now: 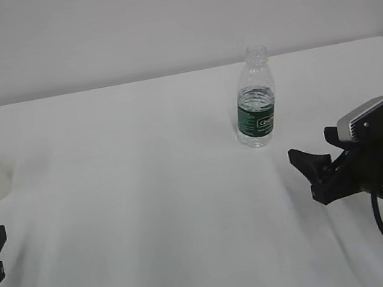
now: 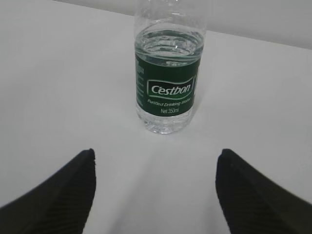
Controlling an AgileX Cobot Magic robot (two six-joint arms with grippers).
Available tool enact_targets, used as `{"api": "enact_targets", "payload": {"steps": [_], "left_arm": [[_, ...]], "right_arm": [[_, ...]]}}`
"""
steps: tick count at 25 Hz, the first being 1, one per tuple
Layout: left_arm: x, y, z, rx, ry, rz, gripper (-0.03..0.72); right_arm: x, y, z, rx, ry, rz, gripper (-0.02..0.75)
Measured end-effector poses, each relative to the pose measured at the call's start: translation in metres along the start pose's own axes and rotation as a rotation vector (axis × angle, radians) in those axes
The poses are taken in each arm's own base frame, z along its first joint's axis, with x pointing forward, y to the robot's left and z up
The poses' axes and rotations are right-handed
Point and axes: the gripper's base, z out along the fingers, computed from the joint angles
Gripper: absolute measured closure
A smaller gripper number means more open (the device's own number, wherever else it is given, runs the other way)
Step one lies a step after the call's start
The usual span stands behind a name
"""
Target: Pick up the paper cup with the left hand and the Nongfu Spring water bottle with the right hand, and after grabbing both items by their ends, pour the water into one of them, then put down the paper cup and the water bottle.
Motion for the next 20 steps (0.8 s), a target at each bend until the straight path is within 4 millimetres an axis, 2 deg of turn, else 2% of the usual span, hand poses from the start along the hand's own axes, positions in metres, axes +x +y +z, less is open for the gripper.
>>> {"api": "enact_targets", "payload": {"steps": [5, 12, 20], "left_arm": [[-0.003, -0.002, 0.003, 0.022, -0.016, 0.009, 0.202], [-0.008, -0.004, 0.008, 0.032, -0.039, 0.012, 0.097], [-0.008, -0.004, 0.008, 0.032, -0.039, 0.012, 0.084]], "right_arm": [[0.000, 0.000, 0.000, 0.000, 0.000, 0.000, 0.142], [0.000, -0.001, 0.004, 0.001, -0.005, -0.001, 0.115], [0.005, -0.003, 0.020, -0.002, 0.003, 0.000, 0.113]]}}
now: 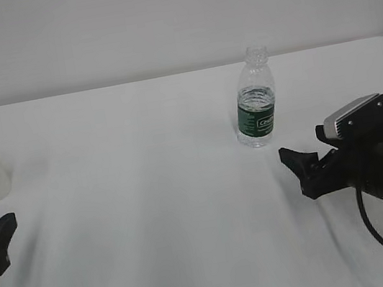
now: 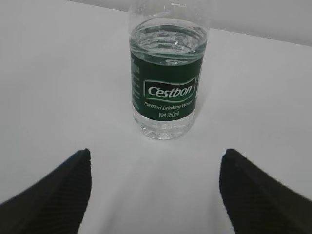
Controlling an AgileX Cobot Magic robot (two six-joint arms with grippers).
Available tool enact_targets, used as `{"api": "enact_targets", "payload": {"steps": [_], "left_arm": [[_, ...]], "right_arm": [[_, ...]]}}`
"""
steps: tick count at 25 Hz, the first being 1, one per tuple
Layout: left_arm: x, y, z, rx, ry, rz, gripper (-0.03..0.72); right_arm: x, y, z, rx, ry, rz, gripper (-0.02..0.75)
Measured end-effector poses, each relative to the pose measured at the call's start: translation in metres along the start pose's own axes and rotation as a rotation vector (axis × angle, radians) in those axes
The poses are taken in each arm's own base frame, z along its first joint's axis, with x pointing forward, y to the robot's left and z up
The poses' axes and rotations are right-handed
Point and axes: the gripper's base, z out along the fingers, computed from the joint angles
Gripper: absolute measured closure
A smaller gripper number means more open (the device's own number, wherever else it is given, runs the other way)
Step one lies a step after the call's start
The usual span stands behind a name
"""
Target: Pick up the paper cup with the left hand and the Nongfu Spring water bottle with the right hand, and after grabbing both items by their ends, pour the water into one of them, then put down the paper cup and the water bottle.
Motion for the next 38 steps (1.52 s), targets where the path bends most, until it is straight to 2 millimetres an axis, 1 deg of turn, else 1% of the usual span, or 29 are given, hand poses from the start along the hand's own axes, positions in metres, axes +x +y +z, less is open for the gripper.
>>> {"api": "enact_targets", "payload": {"steps": [12, 17, 28, 35, 38], "left_arm": [[0.000, 0.000, 0.000, -0.003, 0.000, -0.001, 0.092], [0.000, 0.000, 0.000, -0.003, 0.000, -0.001, 0.095], [0.000, 0.000, 0.000, -0.003, 0.000, -0.001, 0.097], [0.000, 0.000, 0.000, -0.003, 0.000, -0.001, 0.099], [0.000, 0.000, 0.000, -0.005, 0.000, -0.002, 0.099]], "right_arm": [[0.003, -0.002, 0.022, -0.022, -0.014, -0.011, 0.113], [0.007, -0.003, 0.031, -0.028, -0.012, 0.025, 0.113], [-0.002, -0.007, 0.046, -0.026, -0.062, 0.021, 0.113], [0.007, -0.005, 0.057, -0.062, -0.051, 0.007, 0.113], [0.007, -0.005, 0.060, -0.065, -0.055, 0.004, 0.113]]}}
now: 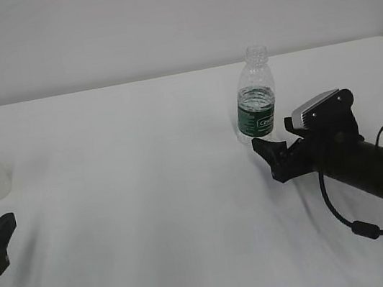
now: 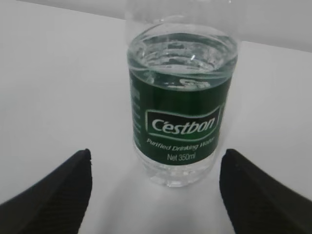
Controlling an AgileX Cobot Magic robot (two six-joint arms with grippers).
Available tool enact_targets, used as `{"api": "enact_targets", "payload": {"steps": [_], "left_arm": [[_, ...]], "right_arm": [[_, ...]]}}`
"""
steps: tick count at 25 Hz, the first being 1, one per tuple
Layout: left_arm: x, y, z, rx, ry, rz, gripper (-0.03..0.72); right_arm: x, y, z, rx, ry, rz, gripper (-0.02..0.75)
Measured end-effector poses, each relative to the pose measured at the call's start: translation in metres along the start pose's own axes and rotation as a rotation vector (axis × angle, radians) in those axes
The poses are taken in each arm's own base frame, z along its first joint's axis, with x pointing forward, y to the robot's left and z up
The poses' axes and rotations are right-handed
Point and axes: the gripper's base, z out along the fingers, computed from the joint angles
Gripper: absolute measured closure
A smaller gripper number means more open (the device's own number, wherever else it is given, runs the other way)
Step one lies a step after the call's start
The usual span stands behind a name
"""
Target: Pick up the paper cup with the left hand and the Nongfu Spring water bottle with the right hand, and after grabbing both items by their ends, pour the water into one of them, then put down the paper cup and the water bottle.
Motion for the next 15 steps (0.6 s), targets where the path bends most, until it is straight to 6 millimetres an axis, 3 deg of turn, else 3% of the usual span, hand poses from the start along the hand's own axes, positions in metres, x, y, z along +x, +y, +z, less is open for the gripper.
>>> {"api": "enact_targets", "payload": {"steps": [15], "left_arm": [[-0.007, 0.000, 0.007, -0.005, -0.030, -0.004, 0.100]], "right_arm": [[-0.009, -0.005, 0.014, 0.006, -0.051, -0.015, 0.113]]}}
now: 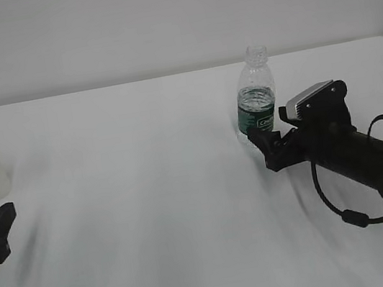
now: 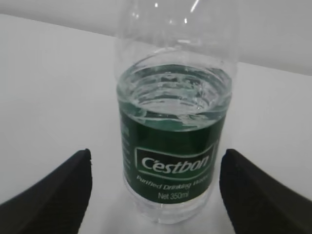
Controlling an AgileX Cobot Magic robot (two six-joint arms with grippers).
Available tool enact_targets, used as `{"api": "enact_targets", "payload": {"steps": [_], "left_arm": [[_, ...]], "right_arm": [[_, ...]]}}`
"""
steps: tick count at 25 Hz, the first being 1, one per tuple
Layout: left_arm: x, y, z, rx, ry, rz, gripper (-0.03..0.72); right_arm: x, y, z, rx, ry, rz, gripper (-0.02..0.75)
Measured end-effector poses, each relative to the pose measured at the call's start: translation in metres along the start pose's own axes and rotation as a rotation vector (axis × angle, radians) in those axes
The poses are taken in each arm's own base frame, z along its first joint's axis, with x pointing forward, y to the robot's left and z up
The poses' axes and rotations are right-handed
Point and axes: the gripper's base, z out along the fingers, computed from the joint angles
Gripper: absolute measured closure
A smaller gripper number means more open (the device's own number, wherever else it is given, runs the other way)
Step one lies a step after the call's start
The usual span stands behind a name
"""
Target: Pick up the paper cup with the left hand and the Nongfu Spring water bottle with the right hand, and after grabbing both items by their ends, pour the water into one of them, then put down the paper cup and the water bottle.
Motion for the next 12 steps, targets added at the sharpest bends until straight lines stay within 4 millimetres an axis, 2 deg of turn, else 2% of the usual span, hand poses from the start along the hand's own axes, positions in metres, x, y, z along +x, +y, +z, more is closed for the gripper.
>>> {"api": "enact_targets", "payload": {"steps": [12], "left_arm": [[0.000, 0.000, 0.000, -0.001, 0.000, 0.012, 0.101]], "right_arm": [[0.007, -0.003, 0.013, 0.000, -0.004, -0.001, 0.113]]}}
